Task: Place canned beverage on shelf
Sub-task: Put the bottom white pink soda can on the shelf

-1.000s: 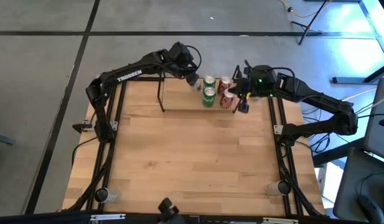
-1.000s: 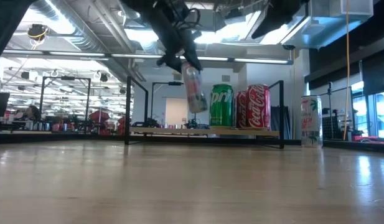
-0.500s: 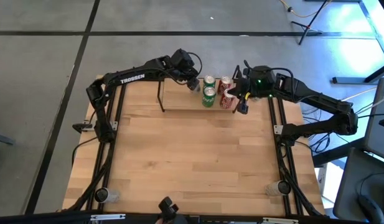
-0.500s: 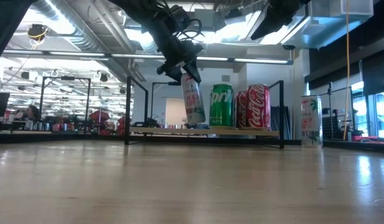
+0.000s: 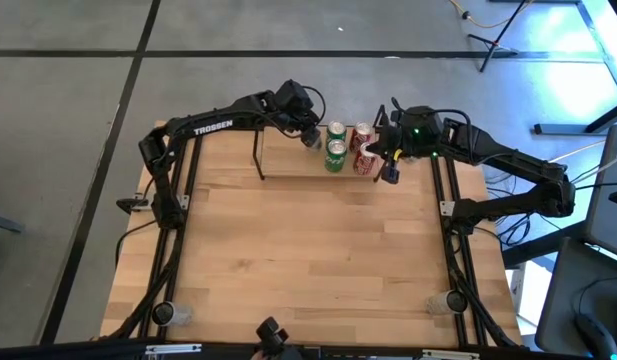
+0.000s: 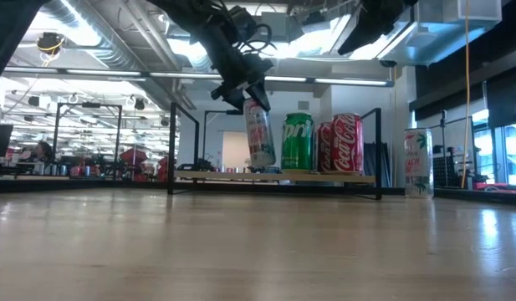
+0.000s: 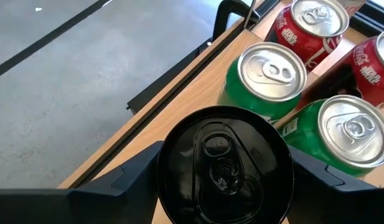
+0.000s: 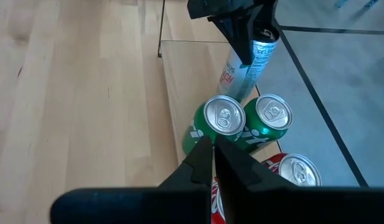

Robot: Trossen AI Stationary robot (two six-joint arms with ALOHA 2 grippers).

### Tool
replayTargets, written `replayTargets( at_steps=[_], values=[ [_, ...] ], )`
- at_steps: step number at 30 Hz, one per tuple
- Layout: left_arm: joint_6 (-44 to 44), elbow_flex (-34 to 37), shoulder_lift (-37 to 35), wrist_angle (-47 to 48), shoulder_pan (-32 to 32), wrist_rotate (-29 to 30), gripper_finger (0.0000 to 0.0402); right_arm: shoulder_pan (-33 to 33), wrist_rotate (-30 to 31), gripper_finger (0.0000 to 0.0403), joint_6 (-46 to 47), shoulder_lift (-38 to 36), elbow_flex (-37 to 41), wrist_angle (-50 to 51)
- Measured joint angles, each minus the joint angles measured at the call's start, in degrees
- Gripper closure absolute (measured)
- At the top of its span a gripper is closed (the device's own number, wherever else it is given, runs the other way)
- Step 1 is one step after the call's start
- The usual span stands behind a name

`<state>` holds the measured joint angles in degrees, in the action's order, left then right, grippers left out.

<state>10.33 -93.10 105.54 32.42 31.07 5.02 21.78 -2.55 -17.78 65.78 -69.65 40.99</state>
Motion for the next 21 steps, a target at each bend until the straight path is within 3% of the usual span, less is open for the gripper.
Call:
replayTargets(
  at_steps=[11,21],
  values=[
    [-0.3,0.0,1.6,0.4,-0.5,-1.9,0.0149,0.0,0.0,0.0393,0.0,0.0,0.0,0.6],
    [-0.2,0.0,1.8,-0.1,-0.3,-3.4,0.0071,0.0,0.0,0.0393,0.0,0.0,0.0,1.7]
  ],
)
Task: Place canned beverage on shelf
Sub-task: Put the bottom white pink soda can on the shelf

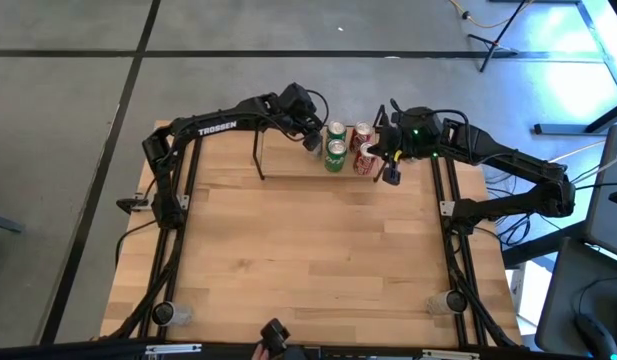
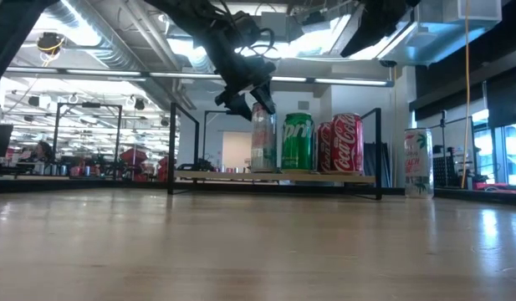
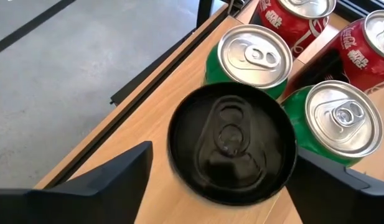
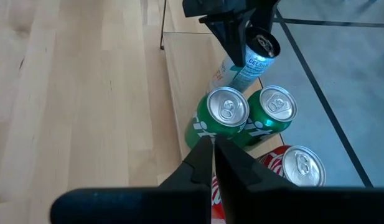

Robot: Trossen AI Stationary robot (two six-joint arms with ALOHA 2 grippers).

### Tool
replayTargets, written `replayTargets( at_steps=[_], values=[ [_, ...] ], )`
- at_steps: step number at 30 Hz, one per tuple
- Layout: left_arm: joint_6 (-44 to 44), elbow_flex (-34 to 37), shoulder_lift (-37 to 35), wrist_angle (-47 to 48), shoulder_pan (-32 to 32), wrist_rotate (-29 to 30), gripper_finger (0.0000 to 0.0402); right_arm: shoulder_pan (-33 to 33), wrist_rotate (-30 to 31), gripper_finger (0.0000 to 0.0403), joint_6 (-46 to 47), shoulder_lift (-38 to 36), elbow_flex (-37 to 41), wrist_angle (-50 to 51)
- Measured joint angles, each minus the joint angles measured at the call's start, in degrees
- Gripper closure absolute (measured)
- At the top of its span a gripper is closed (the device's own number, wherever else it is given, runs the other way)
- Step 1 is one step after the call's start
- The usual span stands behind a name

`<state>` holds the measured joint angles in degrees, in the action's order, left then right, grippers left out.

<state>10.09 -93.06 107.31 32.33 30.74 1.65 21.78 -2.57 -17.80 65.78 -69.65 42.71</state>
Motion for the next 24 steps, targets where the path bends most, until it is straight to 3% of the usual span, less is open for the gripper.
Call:
replayTargets(
  at_steps=[5,24],
  values=[
    [0.0,0.0,0.0,-0.1,0.0,0.7,0.0053,0.0,0.0,0.0393,0.0,0.0,0.0,0.7],
    [0.2,0.0,-0.1,-1.3,-0.6,2.1,0.0055,0.0,0.0,0.0393,-1.9,0.0,0.0,0.7]
  ],
)
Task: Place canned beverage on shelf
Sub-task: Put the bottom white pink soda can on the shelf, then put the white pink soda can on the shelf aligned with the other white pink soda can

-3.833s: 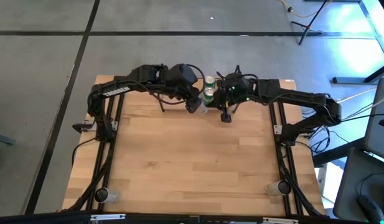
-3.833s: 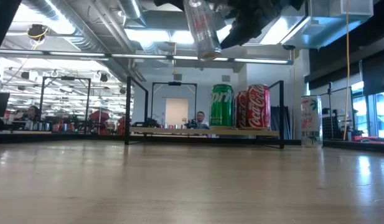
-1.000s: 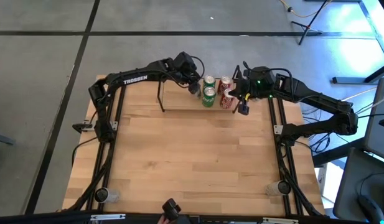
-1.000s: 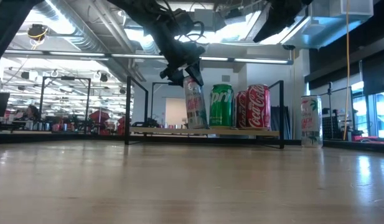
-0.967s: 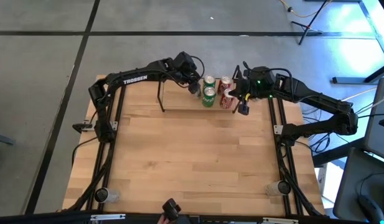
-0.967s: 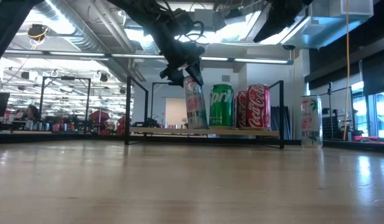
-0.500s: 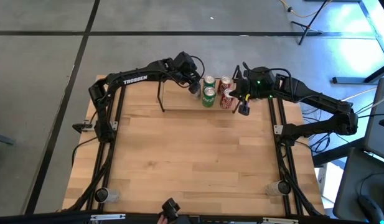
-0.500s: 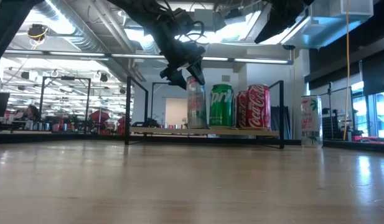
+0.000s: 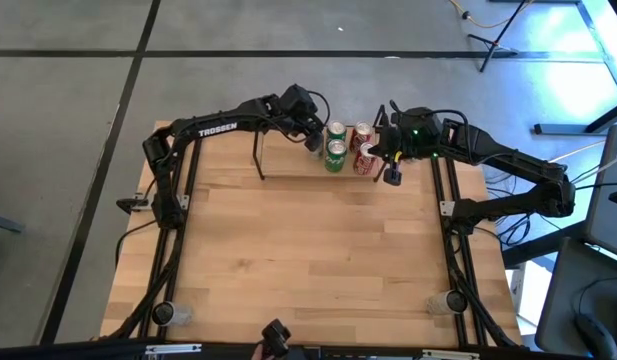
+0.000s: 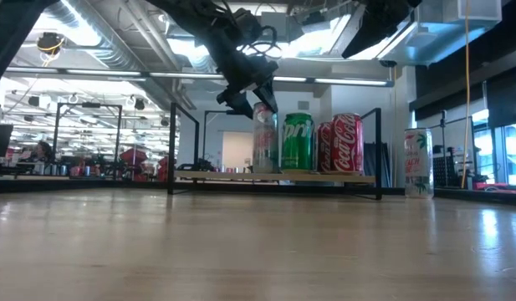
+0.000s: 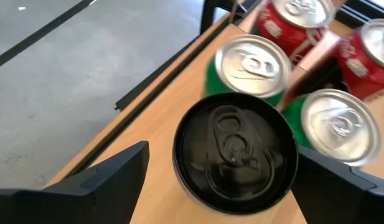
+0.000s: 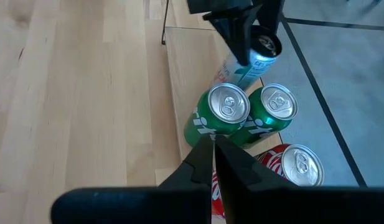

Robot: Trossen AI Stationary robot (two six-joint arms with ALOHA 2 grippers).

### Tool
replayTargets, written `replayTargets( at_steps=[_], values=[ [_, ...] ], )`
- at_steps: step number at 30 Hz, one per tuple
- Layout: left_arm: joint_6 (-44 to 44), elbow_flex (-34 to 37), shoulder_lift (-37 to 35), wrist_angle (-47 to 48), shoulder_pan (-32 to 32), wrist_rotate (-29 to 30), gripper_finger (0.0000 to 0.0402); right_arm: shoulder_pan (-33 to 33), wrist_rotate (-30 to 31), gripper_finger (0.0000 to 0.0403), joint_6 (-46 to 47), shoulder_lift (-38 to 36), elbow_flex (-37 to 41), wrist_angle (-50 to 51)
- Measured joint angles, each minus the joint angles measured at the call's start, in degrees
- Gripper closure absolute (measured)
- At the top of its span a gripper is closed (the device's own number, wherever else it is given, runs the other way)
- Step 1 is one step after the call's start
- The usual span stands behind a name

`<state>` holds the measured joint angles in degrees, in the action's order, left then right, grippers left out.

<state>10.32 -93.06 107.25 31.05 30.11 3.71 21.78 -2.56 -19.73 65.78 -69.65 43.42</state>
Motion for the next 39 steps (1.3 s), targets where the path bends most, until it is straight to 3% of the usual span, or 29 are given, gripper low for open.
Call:
replayTargets(
  at_steps=[13,25,28,33,39],
  values=[
    [0.0,-0.3,-1.8,-1.4,-0.7,-0.4,0.0055,0.0,0.0,0.0393,0.0,0.0,0.0,0.0],
    [0.0,-1.7,-11.7,-1.0,-2.3,-0.4,0.0056,0.0,0.6,0.0393,0.6,0.1,0.0,-2.5],
    [-0.1,-1.8,-15.0,-0.5,-2.8,-0.3,0.0056,0.0,4.8,0.0393,5.1,0.2,0.0,-2.4],
    [-3.3,-1.8,-19.5,4.8,-2.1,0.0,0.0056,2.3,19.9,0.0391,11.3,0.0,0.0,-1.1],
    [-9.2,-1.8,-21.0,11.1,1.0,-4.3,0.0056,11.9,21.6,0.0341,15.5,0.0,0.0,3.4]
  ],
)
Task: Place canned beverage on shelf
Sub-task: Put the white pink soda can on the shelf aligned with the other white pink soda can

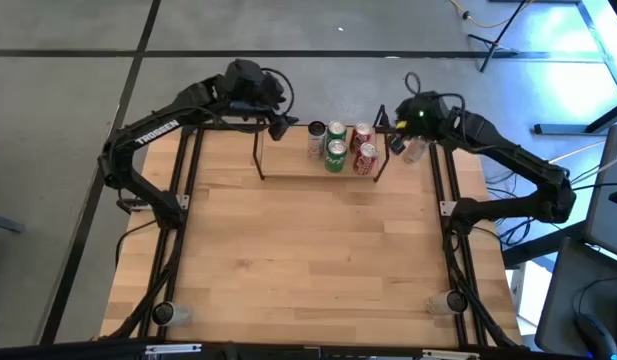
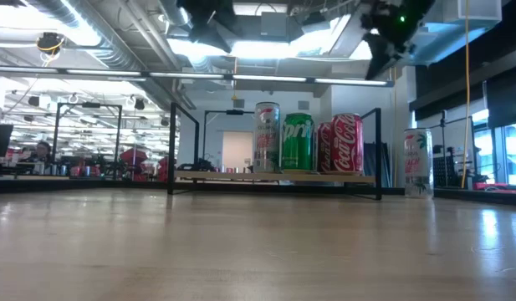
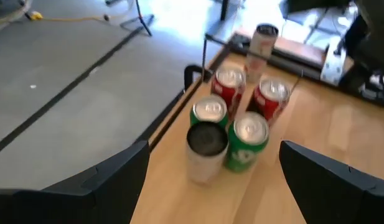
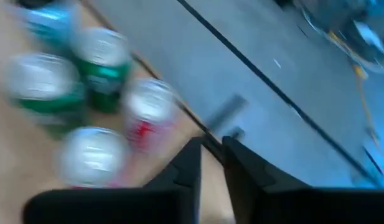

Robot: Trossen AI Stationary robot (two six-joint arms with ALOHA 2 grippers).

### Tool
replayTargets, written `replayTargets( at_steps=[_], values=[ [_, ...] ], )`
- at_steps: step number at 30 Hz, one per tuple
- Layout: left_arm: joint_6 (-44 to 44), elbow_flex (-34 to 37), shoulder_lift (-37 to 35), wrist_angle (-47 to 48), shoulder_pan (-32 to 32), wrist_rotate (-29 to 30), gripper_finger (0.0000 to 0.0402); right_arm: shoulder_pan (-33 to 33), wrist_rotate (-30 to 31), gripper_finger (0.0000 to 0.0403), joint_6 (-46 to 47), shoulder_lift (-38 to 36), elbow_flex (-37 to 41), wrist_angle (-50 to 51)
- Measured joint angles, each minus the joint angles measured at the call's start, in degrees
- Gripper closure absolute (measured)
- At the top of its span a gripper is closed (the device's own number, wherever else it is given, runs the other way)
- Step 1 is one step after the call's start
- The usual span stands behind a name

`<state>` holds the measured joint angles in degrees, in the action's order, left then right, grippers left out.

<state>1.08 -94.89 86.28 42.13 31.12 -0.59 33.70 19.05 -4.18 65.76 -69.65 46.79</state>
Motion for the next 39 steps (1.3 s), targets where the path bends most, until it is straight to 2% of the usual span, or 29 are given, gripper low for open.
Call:
replayTargets(
  at_steps=[4,10,14,22,31,39],
  values=[
    [-2.6,0.0,0.0,2.9,2.4,-3.8,0.0056,6.6,1.9,0.0293,4.1,0.3,0.0,3.3],
    [-7.7,0.0,0.0,3.1,3.6,-9.3,0.0056,15.0,0.9,0.0224,13.2,0.8,0.0,8.6],
    [-11.3,0.0,0.0,3.1,3.6,-11.4,0.0056,17.6,0.9,0.0177,17.0,2.9,0.0,12.3],
    [-15.3,0.1,0.0,3.5,3.6,-14.1,0.0056,17.8,2.8,0.0095,20.8,9.9,-0.1,15.3],
    [-17.7,0.1,0.0,3.5,3.6,-14.1,0.0056,17.8,4.5,0.0042,22.6,16.7,-0.1,18.7],
    [-18.2,0.1,0.0,3.5,3.6,-14.1,0.0056,18.6,4.1,0.0034,21.7,20.2,-0.1,19.1]
  ],
)
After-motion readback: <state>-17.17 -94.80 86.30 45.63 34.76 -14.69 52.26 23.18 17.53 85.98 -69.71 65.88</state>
